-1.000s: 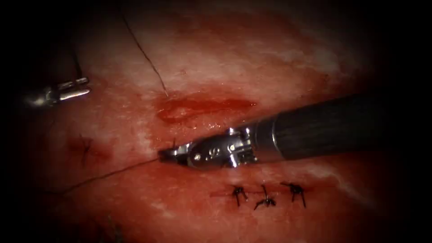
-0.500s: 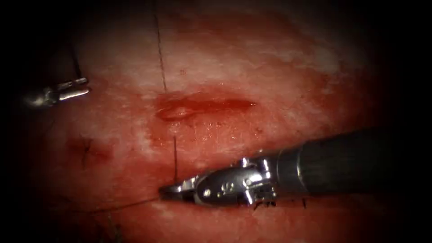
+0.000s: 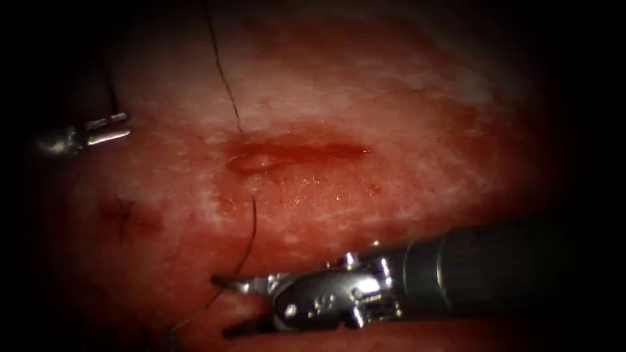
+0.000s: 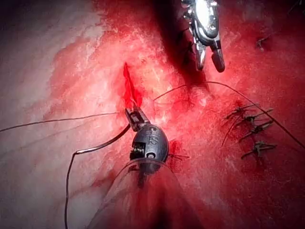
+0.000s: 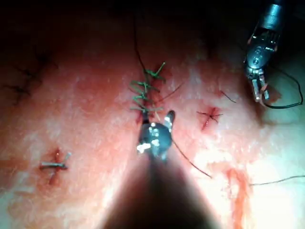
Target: Wound Closure
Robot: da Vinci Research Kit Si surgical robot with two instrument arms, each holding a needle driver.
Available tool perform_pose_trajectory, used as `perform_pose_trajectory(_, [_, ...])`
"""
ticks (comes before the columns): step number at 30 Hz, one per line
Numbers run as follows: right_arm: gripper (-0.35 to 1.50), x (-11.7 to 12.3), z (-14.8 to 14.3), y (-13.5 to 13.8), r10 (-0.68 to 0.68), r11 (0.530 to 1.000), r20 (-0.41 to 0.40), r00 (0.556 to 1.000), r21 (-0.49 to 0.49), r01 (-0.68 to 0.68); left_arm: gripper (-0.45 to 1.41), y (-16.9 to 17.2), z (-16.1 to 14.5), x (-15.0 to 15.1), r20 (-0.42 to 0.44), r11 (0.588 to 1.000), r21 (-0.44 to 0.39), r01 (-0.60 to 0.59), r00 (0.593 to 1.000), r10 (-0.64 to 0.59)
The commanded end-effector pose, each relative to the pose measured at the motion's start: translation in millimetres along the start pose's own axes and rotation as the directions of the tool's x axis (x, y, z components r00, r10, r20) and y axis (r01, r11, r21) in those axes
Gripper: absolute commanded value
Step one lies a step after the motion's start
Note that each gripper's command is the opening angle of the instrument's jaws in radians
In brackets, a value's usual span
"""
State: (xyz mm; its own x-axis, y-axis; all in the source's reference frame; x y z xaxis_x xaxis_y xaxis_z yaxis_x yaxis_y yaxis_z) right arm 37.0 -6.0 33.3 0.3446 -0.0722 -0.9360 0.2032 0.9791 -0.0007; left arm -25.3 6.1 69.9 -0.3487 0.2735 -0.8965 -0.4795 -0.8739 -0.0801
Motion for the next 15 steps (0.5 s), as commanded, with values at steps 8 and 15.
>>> perform_pose_trajectory(8, [1.28, -8.1, 0.2, 1.5, 0.016, 0.997, 0.045, 0.999, -0.07, -0.013, -0.45, 0.9, 0.3, -0.5, 0.002, 1.0, -0.002, 0.002, 1.0, -0.002])
perform_pose_trajectory(15, [1.23, -12.0, 3.9, 2.7, 0.006, 0.995, 0.071, 0.997, -0.102, 0.001, -0.45, 1.0, 0.3, -0.5, 0.002, 1.0, -0.001, 0.002, 1.0, -0.002])
